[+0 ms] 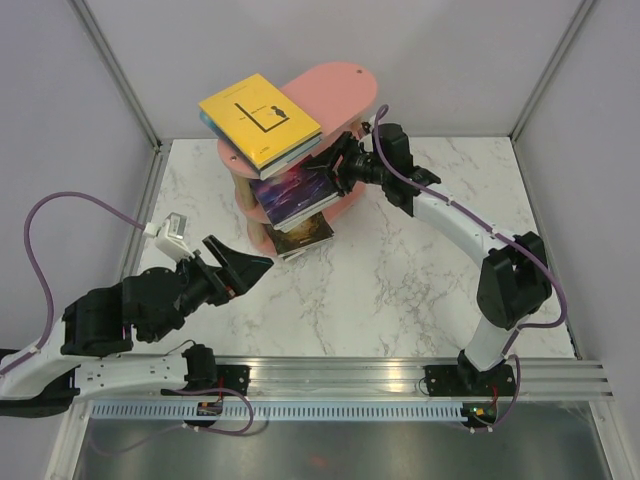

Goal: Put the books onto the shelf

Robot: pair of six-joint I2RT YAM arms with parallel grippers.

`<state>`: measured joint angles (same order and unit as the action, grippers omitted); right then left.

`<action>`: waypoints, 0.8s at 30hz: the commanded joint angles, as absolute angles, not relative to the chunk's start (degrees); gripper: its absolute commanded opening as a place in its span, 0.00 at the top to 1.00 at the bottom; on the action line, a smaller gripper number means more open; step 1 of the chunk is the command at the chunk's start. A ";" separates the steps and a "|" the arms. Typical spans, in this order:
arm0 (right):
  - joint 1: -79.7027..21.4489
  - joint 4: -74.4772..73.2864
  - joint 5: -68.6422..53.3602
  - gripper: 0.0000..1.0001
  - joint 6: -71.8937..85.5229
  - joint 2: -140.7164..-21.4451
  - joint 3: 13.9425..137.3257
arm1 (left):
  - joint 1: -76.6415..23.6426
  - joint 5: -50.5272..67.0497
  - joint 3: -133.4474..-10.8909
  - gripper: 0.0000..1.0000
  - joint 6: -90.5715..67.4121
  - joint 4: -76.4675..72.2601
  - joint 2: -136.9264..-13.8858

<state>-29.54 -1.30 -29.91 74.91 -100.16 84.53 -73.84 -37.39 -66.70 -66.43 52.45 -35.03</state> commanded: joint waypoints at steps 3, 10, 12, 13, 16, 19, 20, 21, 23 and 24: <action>-27.61 -3.07 -30.32 0.33 72.08 -97.91 84.64 | -74.00 -40.52 -68.03 0.06 -65.30 54.05 -34.63; -21.98 -6.15 -30.67 0.28 70.06 -94.40 80.78 | -74.09 -39.64 -68.38 0.06 -65.65 54.23 -36.56; -20.14 -7.55 -30.76 0.28 69.35 -93.87 80.16 | -74.09 -39.64 -68.64 0.06 -65.57 54.32 -37.00; -19.61 -7.99 -30.85 0.28 69.08 -93.43 79.98 | -74.09 -39.64 -68.90 0.06 -65.57 54.32 -37.61; -17.41 -9.14 -31.29 0.28 67.68 -92.47 79.37 | -74.00 -39.81 -69.60 0.06 -65.30 55.28 -38.40; -15.65 -11.86 -31.20 0.28 64.43 -91.06 79.28 | -74.00 -40.34 -71.27 0.04 -65.21 58.95 -40.59; -14.95 -13.26 -31.29 0.29 62.34 -90.45 79.10 | -74.09 -40.69 -71.89 0.03 -65.30 60.37 -41.56; -14.68 -14.05 -31.29 0.29 61.18 -89.92 79.01 | -74.09 -41.04 -72.68 0.02 -65.39 61.95 -42.36; -14.59 -15.99 -31.29 0.30 58.55 -87.81 78.84 | -74.00 -41.83 -74.26 0.00 -65.65 65.46 -44.98; -14.59 -18.08 -31.46 0.30 56.10 -87.02 78.66 | -73.92 -41.84 -74.53 0.00 -64.70 65.57 -45.78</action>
<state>-14.72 -14.24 -30.96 63.24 -91.94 78.72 -73.84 -38.02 -72.01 -66.43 60.23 -42.78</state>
